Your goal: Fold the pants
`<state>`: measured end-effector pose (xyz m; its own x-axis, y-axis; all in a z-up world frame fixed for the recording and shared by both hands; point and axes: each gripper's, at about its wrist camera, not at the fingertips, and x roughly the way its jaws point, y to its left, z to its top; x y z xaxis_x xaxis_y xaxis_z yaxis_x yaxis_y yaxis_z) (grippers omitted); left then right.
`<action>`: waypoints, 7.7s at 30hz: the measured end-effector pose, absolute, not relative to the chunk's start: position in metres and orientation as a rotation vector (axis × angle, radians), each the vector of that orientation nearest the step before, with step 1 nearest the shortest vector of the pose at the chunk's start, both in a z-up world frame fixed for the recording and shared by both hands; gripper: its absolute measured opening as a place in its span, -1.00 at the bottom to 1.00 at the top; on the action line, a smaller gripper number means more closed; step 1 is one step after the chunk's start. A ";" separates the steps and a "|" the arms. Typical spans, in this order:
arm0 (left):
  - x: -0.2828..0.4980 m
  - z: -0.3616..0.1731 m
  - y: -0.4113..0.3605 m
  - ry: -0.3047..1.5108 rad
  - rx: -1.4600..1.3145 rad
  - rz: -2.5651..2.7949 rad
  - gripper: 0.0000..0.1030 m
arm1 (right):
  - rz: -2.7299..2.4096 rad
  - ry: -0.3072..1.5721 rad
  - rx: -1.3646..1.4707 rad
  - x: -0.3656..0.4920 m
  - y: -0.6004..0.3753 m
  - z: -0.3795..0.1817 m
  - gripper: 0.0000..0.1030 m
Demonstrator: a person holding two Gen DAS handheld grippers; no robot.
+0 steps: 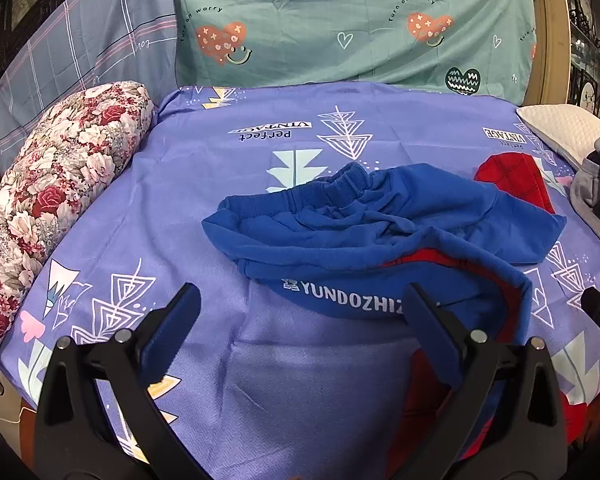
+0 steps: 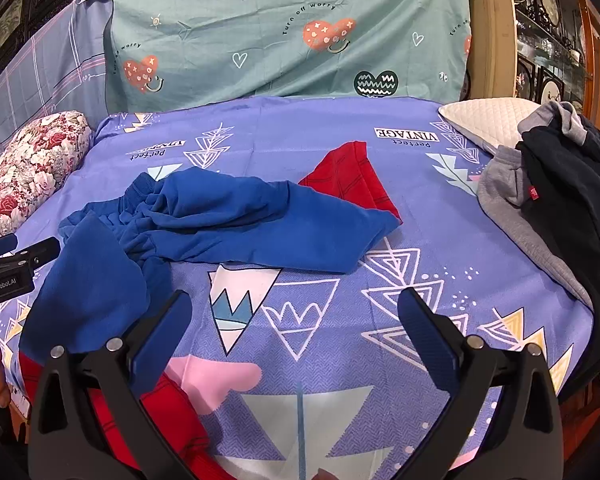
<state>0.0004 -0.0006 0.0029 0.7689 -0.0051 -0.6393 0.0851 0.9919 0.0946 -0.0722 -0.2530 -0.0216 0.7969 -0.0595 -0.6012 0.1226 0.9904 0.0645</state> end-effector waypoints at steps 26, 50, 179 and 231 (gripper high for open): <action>-0.001 0.000 0.001 0.698 0.112 -0.053 0.96 | -0.090 0.650 0.096 -0.073 -0.252 -0.022 0.97; 0.067 0.058 0.005 0.732 0.181 -0.324 0.96 | -0.109 0.638 0.119 -0.071 -0.270 -0.022 0.97; 0.219 -0.077 0.211 1.115 -0.417 0.026 0.59 | -0.063 0.968 0.248 -0.035 -0.393 -0.052 -0.18; 0.164 -0.024 0.228 0.870 -0.632 -0.072 -0.95 | 0.127 0.757 0.621 -0.046 -0.394 -0.033 -0.76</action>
